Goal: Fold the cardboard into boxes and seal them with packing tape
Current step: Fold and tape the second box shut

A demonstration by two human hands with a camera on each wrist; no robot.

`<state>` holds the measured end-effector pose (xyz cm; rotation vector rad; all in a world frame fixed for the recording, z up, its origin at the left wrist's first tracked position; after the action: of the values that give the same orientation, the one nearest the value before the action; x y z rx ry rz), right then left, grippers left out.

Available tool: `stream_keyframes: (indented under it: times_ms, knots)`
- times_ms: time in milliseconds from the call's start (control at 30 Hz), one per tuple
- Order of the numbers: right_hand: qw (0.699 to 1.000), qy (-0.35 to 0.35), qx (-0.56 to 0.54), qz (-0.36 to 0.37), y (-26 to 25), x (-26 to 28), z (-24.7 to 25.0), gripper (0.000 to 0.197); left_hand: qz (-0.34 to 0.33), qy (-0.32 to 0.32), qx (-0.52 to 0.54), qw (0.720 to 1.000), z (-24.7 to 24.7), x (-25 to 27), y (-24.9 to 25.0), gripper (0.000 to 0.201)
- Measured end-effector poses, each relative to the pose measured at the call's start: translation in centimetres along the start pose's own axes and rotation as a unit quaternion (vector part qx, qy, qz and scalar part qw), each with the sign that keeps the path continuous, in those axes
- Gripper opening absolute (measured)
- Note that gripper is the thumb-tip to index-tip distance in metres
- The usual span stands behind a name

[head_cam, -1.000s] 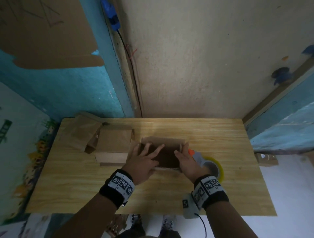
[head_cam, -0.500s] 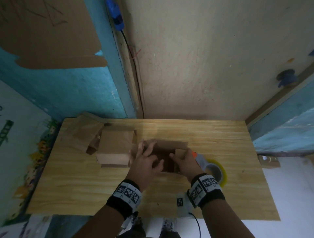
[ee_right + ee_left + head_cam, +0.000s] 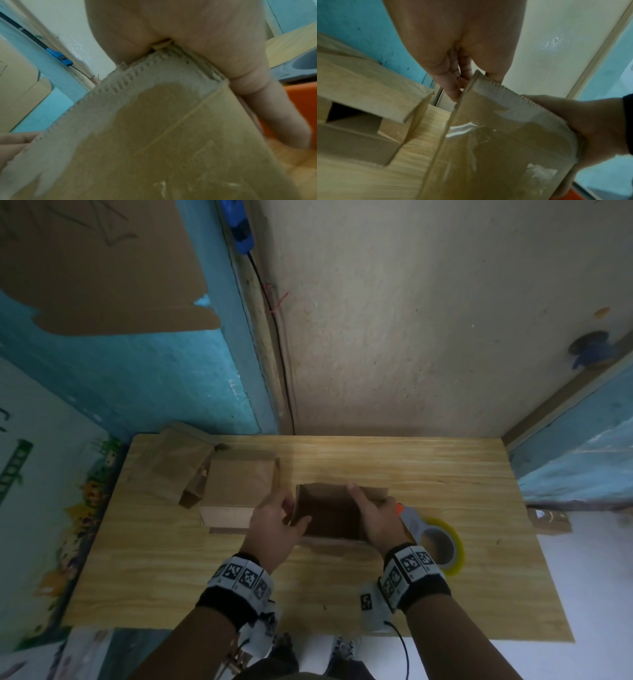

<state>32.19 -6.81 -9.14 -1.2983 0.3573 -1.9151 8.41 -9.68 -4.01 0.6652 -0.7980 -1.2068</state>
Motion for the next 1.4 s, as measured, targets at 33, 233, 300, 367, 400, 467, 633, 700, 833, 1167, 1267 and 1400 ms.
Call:
stream_keyframes:
  times_ms: [33,233,300,367,400,467,633,700,833,1167,1267,1400]
  knots:
    - [1.0,-0.009,0.006,0.003,-0.1,-0.1,-0.1,0.134,-0.01,-0.021,-0.009,1.0,-0.2,-0.1,0.0,0.03]
    - [0.999,0.017,0.047,-0.015,-0.4,-0.5,0.0,0.137,-0.042,-0.12,-0.031,0.991,-1.8,0.6,0.4,0.023]
    - [0.999,0.014,0.047,-0.022,-0.3,-0.6,-0.1,0.143,-0.039,-0.145,-0.058,0.987,-1.9,0.6,0.2,0.035]
    - [0.998,0.006,0.052,-0.027,-0.2,-0.6,-0.2,0.144,-0.037,-0.19,-0.124,0.973,-2.5,0.8,0.2,0.04]
    - [0.998,0.002,0.064,-0.021,-0.3,-0.6,-0.4,0.141,-0.032,-0.219,-0.168,0.961,-3.1,1.0,0.2,0.039]
    - [0.996,-0.009,0.094,-0.007,-0.5,-0.6,-0.7,0.14,0.0,-0.258,-0.21,0.943,-4.0,1.1,0.0,0.043]
    - [0.995,-0.091,0.022,0.017,0.0,-1.2,-1.1,0.158,0.115,-0.269,-0.049,0.955,-4.2,-0.1,-1.4,0.057]
    - [0.99,-0.128,-0.032,0.042,0.2,-1.1,-1.1,0.159,0.131,-0.303,-0.022,0.944,-4.8,0.1,-2.4,0.065]
    - [0.981,-0.18,-0.029,0.068,1.0,-0.4,-0.9,0.171,0.102,-0.301,-0.003,0.948,-4.9,-0.6,-4.2,0.063]
    - [0.964,-0.128,0.033,0.23,-0.4,0.8,0.7,0.099,-0.013,-0.182,-0.026,0.983,-3.4,-1.3,-1.9,0.077]
    - [0.95,-0.151,0.084,0.259,-0.6,1.5,0.1,0.072,-0.116,-0.149,-0.184,0.965,-3.8,-1.2,-0.7,0.065]
    - [0.956,-0.057,0.091,0.272,-0.1,1.1,1.6,0.041,-0.172,-0.155,-0.336,0.913,-5.3,-1.1,-1.3,0.084]
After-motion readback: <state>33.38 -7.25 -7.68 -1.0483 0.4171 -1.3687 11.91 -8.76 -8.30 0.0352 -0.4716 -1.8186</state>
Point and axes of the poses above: each hand's wrist, its own x-axis away from the middle knuckle, its own z-axis out of the back of the hand, y = z × x, the point moved 8 cm from there along -x, towards the middle knuckle, and after that the axes turned 7 degrees about x, right-handed, at the moved point
